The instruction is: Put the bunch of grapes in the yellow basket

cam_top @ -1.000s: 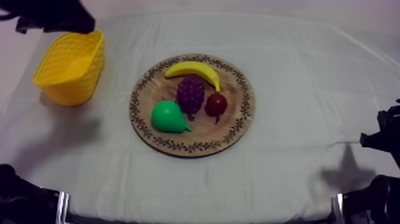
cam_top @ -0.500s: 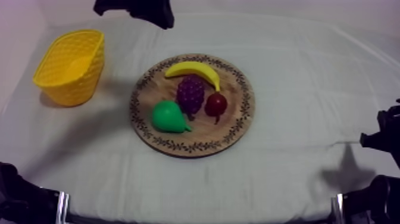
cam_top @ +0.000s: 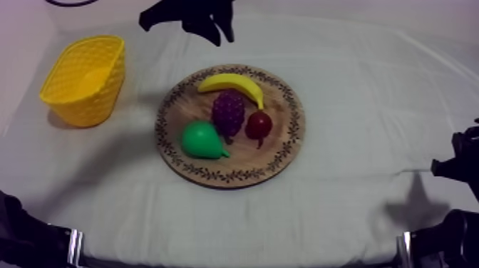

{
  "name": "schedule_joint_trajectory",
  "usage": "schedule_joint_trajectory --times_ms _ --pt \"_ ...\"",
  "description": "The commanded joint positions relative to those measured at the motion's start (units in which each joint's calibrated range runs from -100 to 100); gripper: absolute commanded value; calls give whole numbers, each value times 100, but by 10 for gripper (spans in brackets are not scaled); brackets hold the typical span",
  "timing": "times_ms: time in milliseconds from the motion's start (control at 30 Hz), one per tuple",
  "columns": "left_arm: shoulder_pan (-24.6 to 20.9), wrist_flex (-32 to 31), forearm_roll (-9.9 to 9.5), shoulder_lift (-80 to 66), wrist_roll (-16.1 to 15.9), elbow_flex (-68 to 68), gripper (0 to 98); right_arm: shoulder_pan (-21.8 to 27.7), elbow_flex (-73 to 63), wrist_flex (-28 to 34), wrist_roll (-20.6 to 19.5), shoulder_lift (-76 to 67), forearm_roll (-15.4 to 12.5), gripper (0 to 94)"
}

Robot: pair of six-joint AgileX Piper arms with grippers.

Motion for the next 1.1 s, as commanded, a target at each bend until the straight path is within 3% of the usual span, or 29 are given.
schedule_joint_trajectory --times_ms 0,133,400,800,1067 --pt "32 -78 0 10 -60 -27 338 0 -5 -3 0 -2 -1 3" --pt "75 -247 -32 19 -140 -50 483 0 -5 -3 0 -2 -1 3" --pt "90 -436 -93 74 -32 125 657 0 -5 -3 0 -2 -1 3" --pt "-56 -680 -114 339 203 660 827 0 -5 -3 0 -2 -1 3" --pt "-232 -850 -112 904 117 905 857 0 -5 -3 0 -2 -1 3"
